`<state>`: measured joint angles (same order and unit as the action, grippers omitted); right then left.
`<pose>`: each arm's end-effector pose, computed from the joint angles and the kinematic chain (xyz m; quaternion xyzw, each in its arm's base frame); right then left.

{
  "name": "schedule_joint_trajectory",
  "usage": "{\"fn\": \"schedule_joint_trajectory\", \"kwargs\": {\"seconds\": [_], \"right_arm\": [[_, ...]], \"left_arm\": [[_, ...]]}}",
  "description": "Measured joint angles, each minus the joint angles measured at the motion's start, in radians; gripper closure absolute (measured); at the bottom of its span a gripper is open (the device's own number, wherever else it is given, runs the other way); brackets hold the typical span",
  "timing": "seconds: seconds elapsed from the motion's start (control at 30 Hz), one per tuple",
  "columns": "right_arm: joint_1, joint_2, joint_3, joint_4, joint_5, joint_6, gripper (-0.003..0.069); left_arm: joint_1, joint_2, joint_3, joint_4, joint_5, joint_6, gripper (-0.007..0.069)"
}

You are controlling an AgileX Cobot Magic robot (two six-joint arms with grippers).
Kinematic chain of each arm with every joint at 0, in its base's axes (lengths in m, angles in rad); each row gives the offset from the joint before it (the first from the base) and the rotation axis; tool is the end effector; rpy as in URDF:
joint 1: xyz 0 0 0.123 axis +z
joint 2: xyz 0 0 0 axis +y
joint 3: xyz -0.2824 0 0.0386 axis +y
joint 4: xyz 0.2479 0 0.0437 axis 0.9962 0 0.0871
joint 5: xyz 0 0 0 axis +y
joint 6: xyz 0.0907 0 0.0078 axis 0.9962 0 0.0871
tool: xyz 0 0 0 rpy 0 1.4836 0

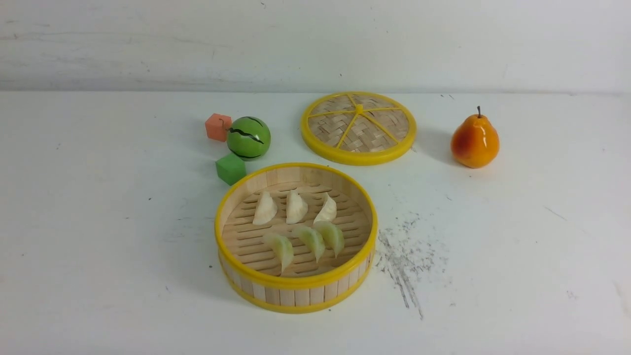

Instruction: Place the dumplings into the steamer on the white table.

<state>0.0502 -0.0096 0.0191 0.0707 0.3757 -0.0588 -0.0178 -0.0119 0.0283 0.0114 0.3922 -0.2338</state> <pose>0.0523 0.0050 0.1735 -0.0251 0.8036 0.0274 0.5941 0.0521 -0.0005 0.1690 -0.0844 0.8067 -0.0686 0.5808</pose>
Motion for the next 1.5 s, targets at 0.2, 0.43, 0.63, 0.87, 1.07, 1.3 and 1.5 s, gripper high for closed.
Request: {"fn": "schedule_joint_trajectory", "kwargs": {"seconds": [0.2,0.43,0.63,0.87,1.07,1.3,1.5], "right_arm": [[0.000,0.000,0.000,0.000,0.000,0.000,0.0545],[0.000,0.000,0.000,0.000,0.000,0.000,0.0545],[0.000,0.000,0.000,0.000,0.000,0.000,0.0545],[0.000,0.000,0.000,0.000,0.000,0.000,0.0545],[0.000,0.000,0.000,0.000,0.000,0.000,0.0545],[0.000,0.000,0.000,0.000,0.000,0.000,0.0545],[0.000,0.000,0.000,0.000,0.000,0.000,0.0545]], "left_arm": [[0.000,0.000,0.000,0.000,0.000,0.000,0.0632],[0.000,0.000,0.000,0.000,0.000,0.000,0.0628],[0.000,0.000,0.000,0.000,0.000,0.000,0.0628],[0.000,0.000,0.000,0.000,0.000,0.000,0.0622],[0.000,0.000,0.000,0.000,0.000,0.000,0.0617],[0.000,0.000,0.000,0.000,0.000,0.000,0.0615],[0.000,0.000,0.000,0.000,0.000,0.000,0.0610]]}}
